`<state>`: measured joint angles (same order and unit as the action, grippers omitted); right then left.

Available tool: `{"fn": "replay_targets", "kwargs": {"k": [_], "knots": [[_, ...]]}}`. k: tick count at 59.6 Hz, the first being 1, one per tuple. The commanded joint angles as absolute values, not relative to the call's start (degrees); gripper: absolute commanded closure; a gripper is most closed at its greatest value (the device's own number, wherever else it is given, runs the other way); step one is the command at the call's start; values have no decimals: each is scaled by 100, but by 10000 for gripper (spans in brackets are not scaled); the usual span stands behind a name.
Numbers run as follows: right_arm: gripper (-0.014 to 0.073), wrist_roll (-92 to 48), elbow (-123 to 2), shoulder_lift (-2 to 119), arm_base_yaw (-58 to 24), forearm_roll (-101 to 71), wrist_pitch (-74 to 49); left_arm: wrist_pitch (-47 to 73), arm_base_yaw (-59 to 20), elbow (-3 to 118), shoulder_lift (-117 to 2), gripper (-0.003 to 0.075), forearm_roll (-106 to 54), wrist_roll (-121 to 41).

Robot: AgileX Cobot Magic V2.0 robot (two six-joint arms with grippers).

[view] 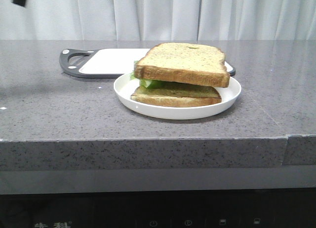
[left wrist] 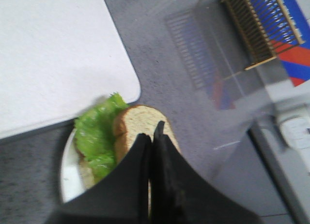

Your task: Left arm grabs bread, right arm adds lettuce

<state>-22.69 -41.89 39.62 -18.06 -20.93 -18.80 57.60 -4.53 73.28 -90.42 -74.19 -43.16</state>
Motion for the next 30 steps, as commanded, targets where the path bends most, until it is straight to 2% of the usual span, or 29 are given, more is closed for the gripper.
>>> {"fn": "replay_targets", "kwargs": {"k": [1,10,20,30], "knots": [[655,-2196,-4331,3925,-1598,-2131,-1369,5137,-423,7361,-8241,741,-6939,-4384],[655,-2148,-4036,3764,-1510,-2144,-1141,3460,-543,6594,-6971,741,-5720,-4384],[655,-2148,-3073,2943,-1510,-2144,-370,1903,-550,5179,-5207,741,-4965,-4384],[655,-2148,-2411,2086,-1510,-2144,-188,1234,-550,3609,-3506,741,-4838,-4384]]}}
